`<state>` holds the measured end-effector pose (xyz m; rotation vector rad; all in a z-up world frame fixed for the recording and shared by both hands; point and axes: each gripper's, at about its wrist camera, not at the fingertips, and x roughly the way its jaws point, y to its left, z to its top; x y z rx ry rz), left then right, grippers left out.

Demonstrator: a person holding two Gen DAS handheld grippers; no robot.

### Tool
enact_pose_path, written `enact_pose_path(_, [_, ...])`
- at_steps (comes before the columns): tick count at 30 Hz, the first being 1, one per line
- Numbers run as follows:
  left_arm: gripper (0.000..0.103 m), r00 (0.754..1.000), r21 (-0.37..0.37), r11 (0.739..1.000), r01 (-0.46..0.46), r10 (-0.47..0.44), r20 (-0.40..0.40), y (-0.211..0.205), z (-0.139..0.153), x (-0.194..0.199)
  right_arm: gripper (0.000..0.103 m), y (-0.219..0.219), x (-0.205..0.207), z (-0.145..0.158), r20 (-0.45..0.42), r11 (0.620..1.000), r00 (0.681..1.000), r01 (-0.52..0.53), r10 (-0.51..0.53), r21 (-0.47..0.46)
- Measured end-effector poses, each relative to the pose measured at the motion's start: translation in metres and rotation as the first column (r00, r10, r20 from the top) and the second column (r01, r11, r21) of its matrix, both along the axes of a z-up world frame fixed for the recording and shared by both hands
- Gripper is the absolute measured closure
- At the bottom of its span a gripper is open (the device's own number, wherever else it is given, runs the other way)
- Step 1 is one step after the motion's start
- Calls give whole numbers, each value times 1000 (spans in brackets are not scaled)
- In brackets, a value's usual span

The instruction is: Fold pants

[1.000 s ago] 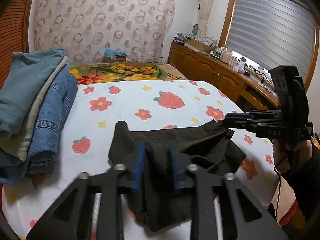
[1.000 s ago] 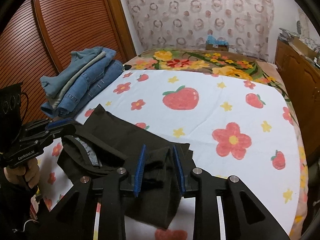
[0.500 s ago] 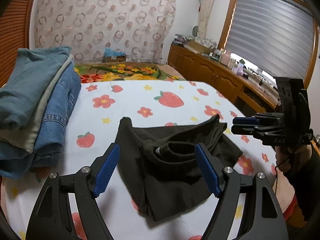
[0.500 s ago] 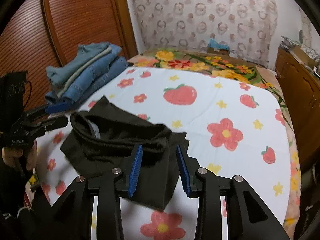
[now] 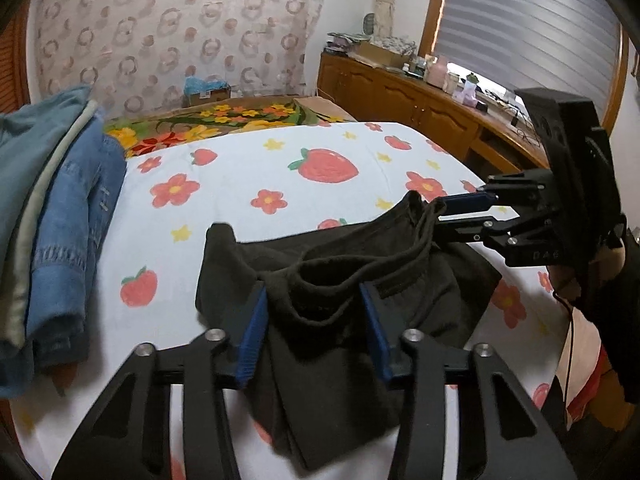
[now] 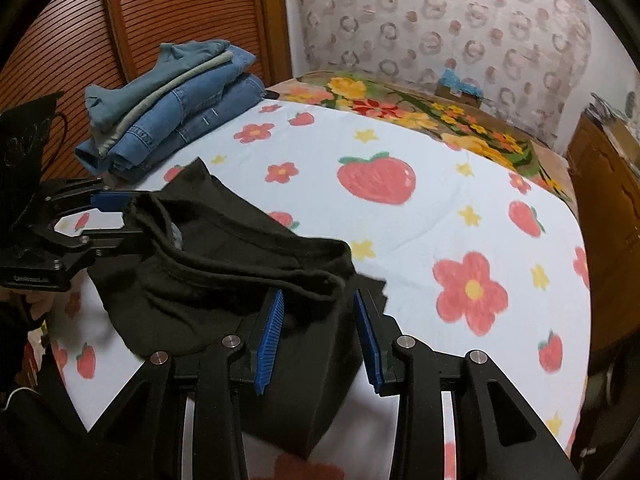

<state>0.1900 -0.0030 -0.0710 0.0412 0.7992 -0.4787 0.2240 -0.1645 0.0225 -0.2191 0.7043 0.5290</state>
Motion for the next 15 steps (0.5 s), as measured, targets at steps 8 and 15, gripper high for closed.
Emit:
enact_pose_path(8, [85,998,-14,1000,-20,21,51,2,13,8,95,-5,12,2,3,998,1000,-28,28,50])
enact_pose_path(15, [82,998,12,998,-57,56,42,-1,11,16,95,6,10,0,38,999,998,42,-42,7])
